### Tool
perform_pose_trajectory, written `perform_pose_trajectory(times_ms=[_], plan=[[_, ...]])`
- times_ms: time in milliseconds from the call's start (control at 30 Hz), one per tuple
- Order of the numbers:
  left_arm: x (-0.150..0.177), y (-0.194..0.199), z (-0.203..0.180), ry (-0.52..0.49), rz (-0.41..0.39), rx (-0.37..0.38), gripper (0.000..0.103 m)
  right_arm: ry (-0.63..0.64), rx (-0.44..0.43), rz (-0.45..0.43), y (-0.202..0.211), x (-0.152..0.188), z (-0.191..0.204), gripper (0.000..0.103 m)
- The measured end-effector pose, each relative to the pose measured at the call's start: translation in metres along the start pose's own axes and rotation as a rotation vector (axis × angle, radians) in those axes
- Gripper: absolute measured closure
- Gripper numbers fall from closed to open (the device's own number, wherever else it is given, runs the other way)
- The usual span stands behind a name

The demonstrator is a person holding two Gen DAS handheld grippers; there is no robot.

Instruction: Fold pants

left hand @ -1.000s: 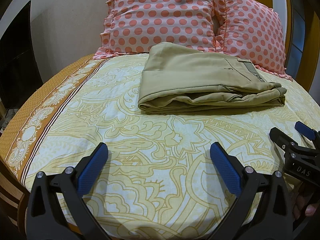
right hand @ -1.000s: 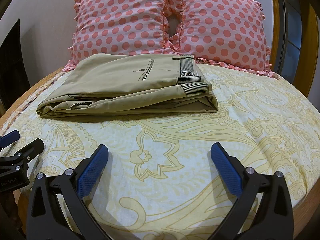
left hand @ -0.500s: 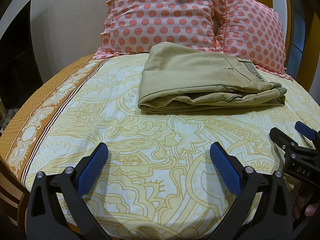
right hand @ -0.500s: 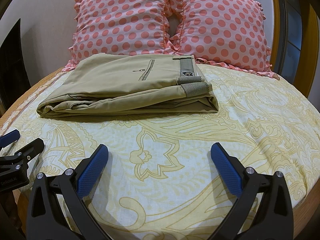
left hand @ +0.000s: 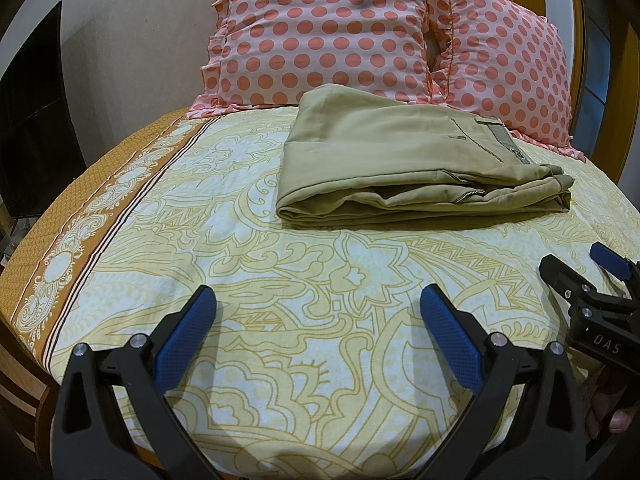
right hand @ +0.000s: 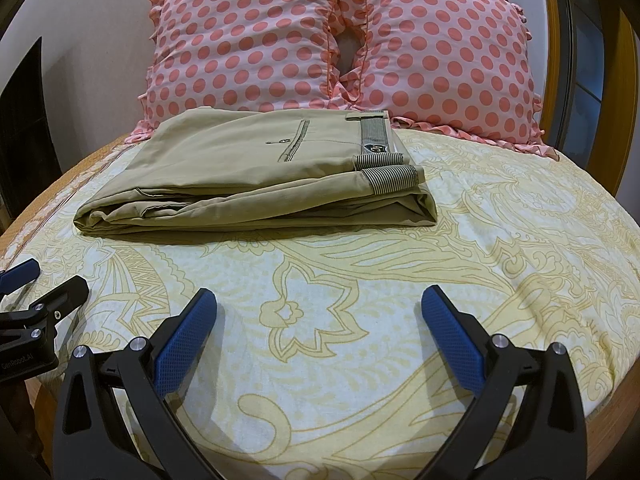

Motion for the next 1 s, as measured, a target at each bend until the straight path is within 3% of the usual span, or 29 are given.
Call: perform_pose_trajectory(times_ms=[1000], plan=[[-0.0006, -0.0013, 0.0008, -0.001, 0.005, -0.001, 0.002, 0.001, 0.000, -0.002, -0.0011, 0.0006, -0.0005, 0.001]])
Point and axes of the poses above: each gripper's, at about its wrist camera, not at the fingertips, and y roughly against the way its jaws point, z to its left, x to its underside, the point moved 9 cm from there along -y, roughly the way its jaws point, and after that the axes turned 2 degrees about -y, right-handed, at the moved point
